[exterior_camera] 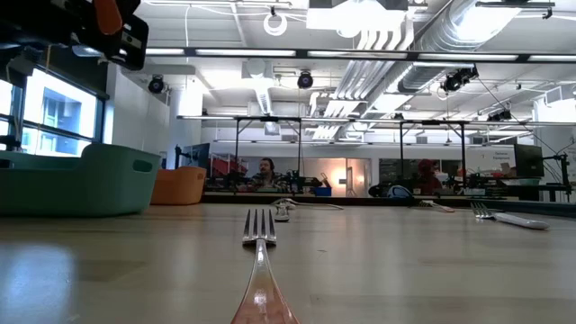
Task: Sort silverware by color (type)
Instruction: Put the orange fork into the yellow bin
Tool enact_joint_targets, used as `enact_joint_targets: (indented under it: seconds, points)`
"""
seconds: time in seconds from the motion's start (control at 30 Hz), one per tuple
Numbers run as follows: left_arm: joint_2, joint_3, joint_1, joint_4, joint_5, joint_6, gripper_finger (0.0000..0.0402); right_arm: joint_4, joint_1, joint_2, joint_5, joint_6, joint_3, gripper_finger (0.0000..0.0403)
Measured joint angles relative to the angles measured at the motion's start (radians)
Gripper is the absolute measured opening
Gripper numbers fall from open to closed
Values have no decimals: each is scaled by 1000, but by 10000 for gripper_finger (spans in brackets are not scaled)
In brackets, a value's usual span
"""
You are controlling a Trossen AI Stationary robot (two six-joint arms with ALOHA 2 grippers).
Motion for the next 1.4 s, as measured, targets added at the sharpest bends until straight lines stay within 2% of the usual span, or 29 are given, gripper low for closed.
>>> enact_joint_targets:
  seconds: [0.3,0.7,1.07,1.4]
  points:
    - [109,46,-24,-4,22,73,159,-1,-6,0,-3,-6,0,0]
    - [20,46,-25,-203,-10,91,159,16,20,0,37,-64,0,0]
    - [6,46,-27,-154,56,46,159,15,9,0,39,-63,0,0]
    - [18,55,-27,-81,41,2,159,15,8,0,37,-61,0,0]
